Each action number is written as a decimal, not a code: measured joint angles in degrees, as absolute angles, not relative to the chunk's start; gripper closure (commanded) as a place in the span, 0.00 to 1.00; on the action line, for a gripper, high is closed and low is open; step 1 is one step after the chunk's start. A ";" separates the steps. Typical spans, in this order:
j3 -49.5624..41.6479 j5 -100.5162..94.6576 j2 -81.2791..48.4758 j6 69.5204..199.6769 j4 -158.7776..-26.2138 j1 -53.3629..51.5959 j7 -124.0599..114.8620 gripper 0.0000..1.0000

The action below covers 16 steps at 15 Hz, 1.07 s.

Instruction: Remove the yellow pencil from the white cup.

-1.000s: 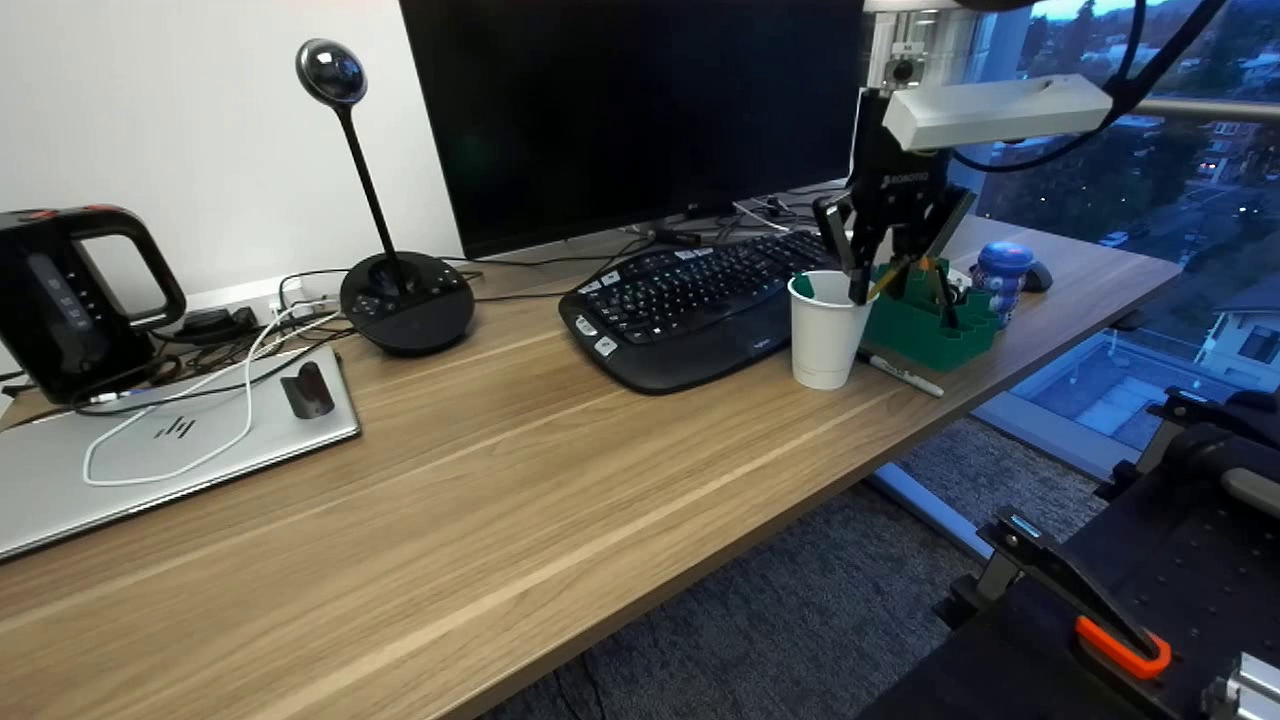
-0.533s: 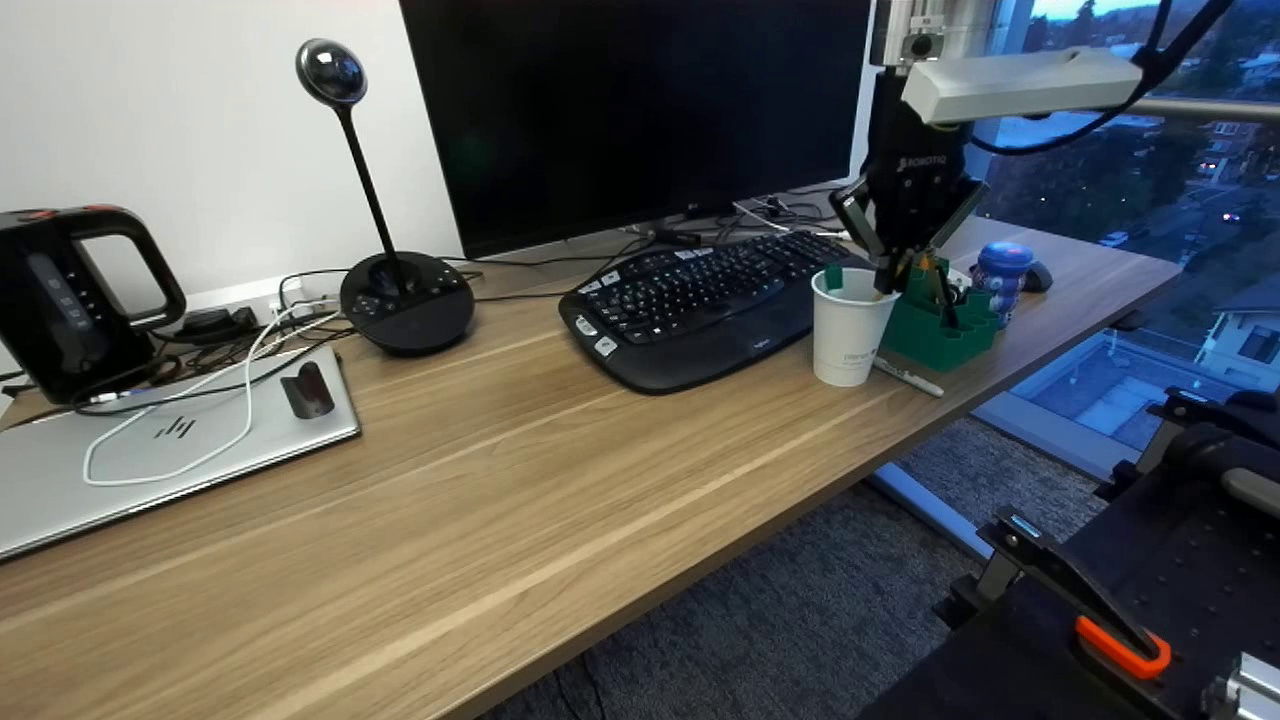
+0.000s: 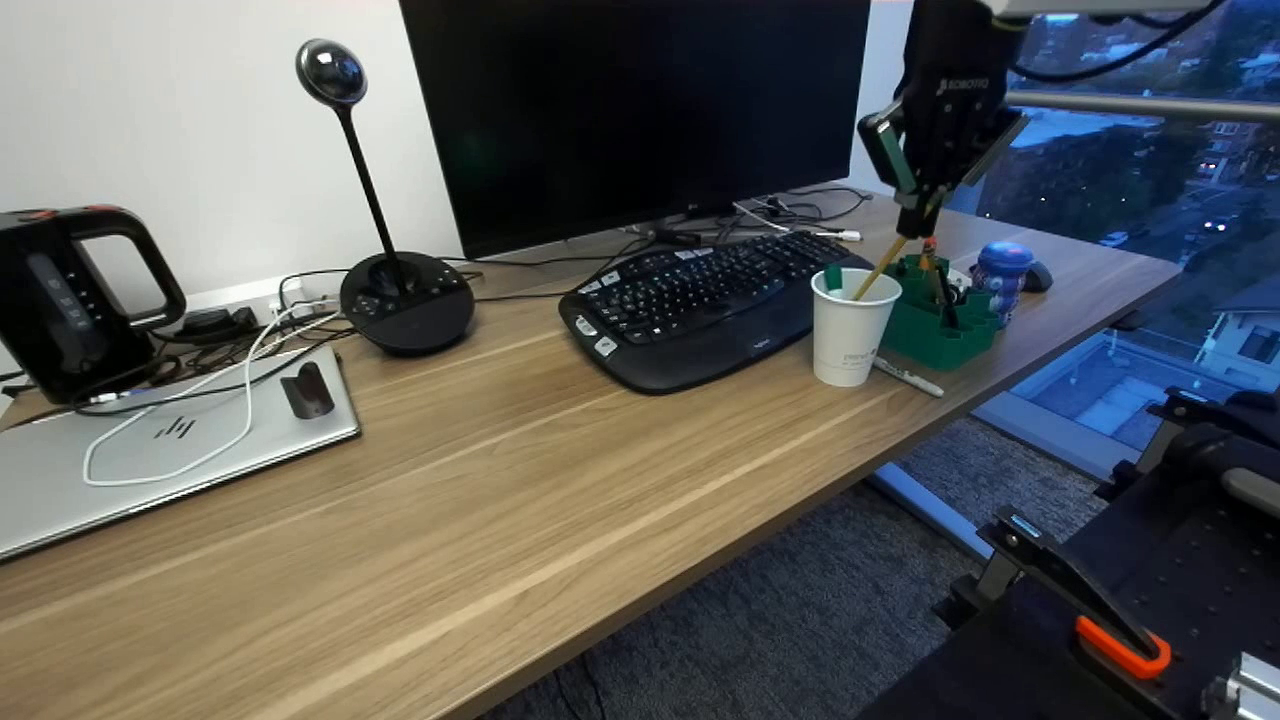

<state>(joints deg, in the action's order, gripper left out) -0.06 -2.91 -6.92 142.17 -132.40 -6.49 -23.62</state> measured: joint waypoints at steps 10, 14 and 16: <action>8.84 -3.11 2.65 144.47 -142.32 -9.33 -18.98 0.98; 10.53 -13.63 -2.82 150.97 -142.36 -10.04 -24.48 0.98; 9.92 -21.69 -6.65 154.18 -141.62 -10.35 -30.25 0.98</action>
<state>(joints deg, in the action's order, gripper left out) 9.92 -21.69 -6.65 154.18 -141.62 -10.35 -30.25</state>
